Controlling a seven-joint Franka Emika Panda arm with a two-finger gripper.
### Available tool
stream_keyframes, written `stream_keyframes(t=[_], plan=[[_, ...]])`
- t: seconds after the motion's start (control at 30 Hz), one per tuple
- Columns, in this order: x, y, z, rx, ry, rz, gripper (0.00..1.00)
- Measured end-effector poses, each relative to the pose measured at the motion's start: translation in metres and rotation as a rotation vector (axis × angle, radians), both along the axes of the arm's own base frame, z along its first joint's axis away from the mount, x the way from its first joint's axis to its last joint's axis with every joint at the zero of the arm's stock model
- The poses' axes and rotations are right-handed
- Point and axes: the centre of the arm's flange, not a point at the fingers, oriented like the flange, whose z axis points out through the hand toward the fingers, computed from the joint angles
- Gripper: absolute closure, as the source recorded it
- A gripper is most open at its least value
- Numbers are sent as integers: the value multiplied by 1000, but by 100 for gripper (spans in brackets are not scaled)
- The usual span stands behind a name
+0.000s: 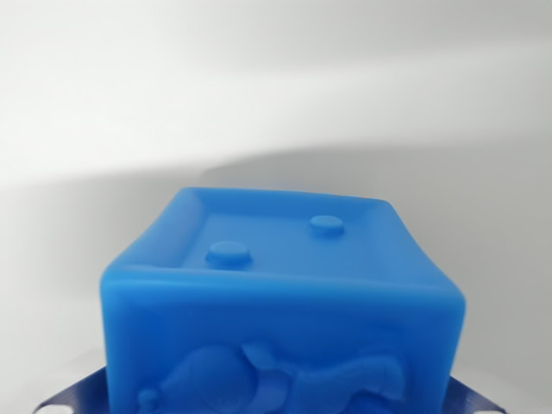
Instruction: Stack cube
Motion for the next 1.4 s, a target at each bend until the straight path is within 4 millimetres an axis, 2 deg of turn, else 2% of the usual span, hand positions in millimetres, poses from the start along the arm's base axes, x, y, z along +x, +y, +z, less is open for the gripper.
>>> stream_keyframes(t=[0.37,0.9,1.4], plan=[[1,0,23,1,-2,0,100],[1,0,69,1,-9,-4,100],[1,26,78,2,-5,-64,100]])
